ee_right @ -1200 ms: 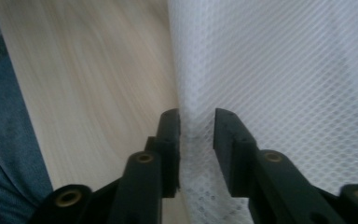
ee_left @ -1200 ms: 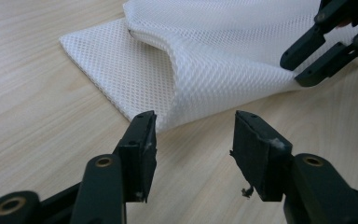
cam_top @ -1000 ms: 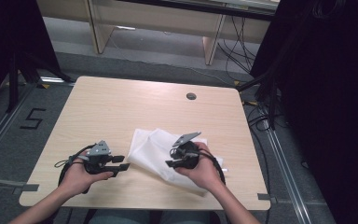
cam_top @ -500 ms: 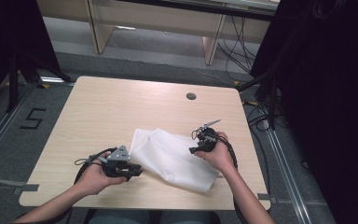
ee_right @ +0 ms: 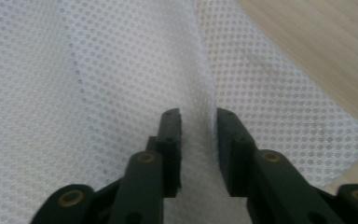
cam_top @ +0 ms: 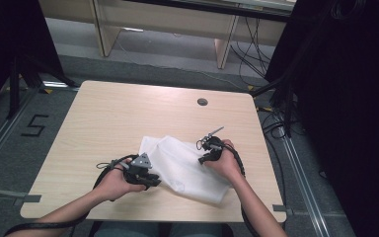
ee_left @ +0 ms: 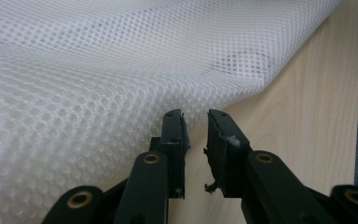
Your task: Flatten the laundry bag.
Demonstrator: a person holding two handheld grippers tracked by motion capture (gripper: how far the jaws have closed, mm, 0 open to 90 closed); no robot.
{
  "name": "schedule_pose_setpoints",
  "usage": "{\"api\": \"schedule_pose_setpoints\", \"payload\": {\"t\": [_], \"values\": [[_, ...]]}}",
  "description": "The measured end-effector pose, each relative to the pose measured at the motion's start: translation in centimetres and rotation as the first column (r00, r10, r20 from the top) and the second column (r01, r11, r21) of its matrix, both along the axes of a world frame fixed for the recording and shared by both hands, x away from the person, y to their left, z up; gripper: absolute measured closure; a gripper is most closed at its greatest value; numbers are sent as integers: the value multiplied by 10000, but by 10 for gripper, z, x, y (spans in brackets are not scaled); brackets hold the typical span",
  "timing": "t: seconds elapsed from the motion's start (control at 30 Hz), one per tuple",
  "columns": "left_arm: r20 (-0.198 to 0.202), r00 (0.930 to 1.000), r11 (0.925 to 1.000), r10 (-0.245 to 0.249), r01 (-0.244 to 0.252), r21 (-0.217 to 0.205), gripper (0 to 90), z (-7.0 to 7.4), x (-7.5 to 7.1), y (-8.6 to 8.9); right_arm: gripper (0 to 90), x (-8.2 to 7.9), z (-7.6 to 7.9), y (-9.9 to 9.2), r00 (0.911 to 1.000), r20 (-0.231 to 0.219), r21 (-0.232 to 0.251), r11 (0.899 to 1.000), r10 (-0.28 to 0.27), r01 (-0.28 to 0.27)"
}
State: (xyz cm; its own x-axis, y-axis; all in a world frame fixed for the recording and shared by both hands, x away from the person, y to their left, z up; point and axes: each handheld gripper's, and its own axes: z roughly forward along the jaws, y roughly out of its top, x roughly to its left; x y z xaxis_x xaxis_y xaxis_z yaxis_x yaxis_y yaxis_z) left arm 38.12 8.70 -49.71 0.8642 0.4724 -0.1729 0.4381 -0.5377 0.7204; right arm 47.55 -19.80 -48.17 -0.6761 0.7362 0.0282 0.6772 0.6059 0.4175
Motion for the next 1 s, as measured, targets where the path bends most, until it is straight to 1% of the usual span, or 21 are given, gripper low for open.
{"api": "schedule_pose_setpoints", "payload": {"t": [0.07, 0.1, 0.2, 0.27, 0.33, 0.43, 0.47, 0.5, 0.53, 0.57, 0.63, 0.67, 0.7, 0.73, 0.77, 0.8, 0.83, 0.87, 0.9, 0.97, 1.0], "values": [[66, 10000, 10000, -57, 57, 54, 755, 0, 0, 1, 842, -1, 0, 2, 9999, -69, 4, 9999, 140, -140], [-10, 10000, 10000, 19, -19, 39, 756, -1, -1, 0, 874, -1, 0, 3, 9997, -146, 44, 9998, 181, -180], [100, 9999, 9998, -128, 126, 165, 756, -2, -1, 0, 894, -4, 3, 6, 9997, -244, -196, 9998, 47, -52], [-44, 10000, 9999, -63, 64, 135, 755, -4, -2, -1, 897, -4, 4, 7, 9997, -101, -67, 9997, 226, -227], [52, 9998, 9997, -202, 202, 162, 755, -4, -1, -1, 898, -5, 7, 7, 9998, 17, 60, 9998, 214, -214], [114, 9997, 9995, -202, 199, 234, 755, -4, -2, -1, 899, -7, 17, 8, 9996, 244, 271, 9995, 143, -149], [-34, 10000, 9999, -79, 79, 100, 755, -4, -3, -2, 899, -8, 21, 8, 9991, 363, 355, 9991, 209, -222], [-25, 9999, 9999, -143, 143, 62, 756, -5, -3, -3, 899, -9, 27, 8, 9988, 473, 407, 9990, 157, -176], [97, 9994, 9993, -337, 335, 167, 756, -5, -3, -2, 900, -10, 30, 9, 9985, 528, 452, 9989, 118, -142], [98, 9995, 9994, -292, 290, 185, 755, -5, -3, -3, 900, -10, 36, 9, 9974, 684, 533, 9983, 213, -250], [62, 9995, 9994, -318, 317, 151, 755, -5, -3, -3, 899, -13, 46, 11, 9978, 654, 555, 9984, -105, 69], [100, 9994, 9992, -343, 341, 208, 755, -5, -2, -2, 900, -12, 48, 11, 9945, 1028, 661, 9974, 220, -289], [104, 9995, 9994, -288, 286, 200, 755, -6, -2, -2, 900, -15, 53, 13, 9964, 839, 690, 9976, -86, 28], [-31, 10000, 9999, -70, 71, 123, 755, -6, -3, -2, 900, -18, 58, 14, 9963, 850, 701, 9975, -140, 81], [92, 9998, 9995, -173, 170, 268, 752, -6, -2, -1, 900, -19, 62, 15, 9951, 983, 875, 9961, 23, -109], [-56, 10000, 9999, -54, 55, 151, 751, -8, -1, -1, 900, -21, 67, 16, 9942, 1073, 754, 9972, -51, -31], [63, 9999, 9996, -104, 102, 274, 749, -7, 0, 0, 900, -22, 71, 17, 9930, 1172, 902, 9956, 143, -250], [-21, 10000, 9998, 49, -49, 187, 747, -9, 0, 0, 900, -23, 74, 17, 9920, 1253, 905, 9955, 177, -292], [42, 10000, 9997, 54, -55, 217, 740, -9, 3, 2, 900, -27, 82, 19, 9881, 1513, 971, 9944, 277, -428], [34, 9998, 9994, 189, -190, 273, 739, -9, 4, 3, 900, -30, 85, 20, 9884, 1502, 994, 9944, 208, -360], [-44, 9994, 9993, 344, -344, 123, 739, -10, 4, 3, 899, -31, 88, 21, 9867, 1592, 973, 9940, 335, -494]]}}
